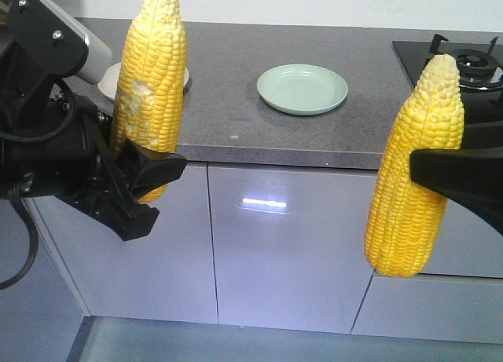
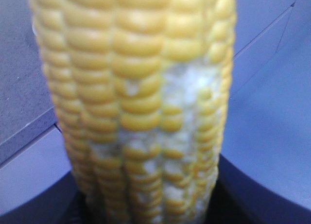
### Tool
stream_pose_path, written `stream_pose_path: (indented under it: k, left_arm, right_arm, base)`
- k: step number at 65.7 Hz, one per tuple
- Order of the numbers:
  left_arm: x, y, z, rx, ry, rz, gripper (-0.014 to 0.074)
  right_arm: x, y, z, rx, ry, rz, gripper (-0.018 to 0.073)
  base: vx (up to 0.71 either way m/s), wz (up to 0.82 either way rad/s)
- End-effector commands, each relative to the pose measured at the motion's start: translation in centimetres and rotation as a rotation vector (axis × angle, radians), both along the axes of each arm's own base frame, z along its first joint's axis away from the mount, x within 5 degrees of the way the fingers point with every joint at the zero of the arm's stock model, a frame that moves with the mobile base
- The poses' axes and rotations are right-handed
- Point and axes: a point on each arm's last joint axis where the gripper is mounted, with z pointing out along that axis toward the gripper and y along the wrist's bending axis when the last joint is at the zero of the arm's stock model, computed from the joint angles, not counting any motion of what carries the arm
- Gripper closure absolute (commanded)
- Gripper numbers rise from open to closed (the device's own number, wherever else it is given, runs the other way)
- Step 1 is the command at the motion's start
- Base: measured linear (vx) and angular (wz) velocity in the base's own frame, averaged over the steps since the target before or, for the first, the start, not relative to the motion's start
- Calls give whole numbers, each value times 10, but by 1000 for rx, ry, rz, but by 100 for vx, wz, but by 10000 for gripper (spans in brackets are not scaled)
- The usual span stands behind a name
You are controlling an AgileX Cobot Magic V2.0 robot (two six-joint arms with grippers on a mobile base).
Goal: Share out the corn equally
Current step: 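Drive the base toward the counter with the white and green plates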
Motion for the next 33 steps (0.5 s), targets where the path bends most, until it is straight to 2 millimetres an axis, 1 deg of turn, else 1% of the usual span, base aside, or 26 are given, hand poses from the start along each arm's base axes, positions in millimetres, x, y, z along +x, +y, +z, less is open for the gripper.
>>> stream_pose_path:
  k: [1,14,33]
  left_arm:
    - [-2,2,17,-78,-74,12,324]
    - [-2,2,17,-78,-74,12,324]
    - [-2,2,17,-78,-74,12,324]
  right_arm:
    - [0,-1,13,52,-63,-24,364]
    - [0,-1,13,53,-63,-24,364]
    - [0,-1,13,53,-63,-24,364]
  base:
    - [7,-17]
    - [7,-12]
    - [9,-4]
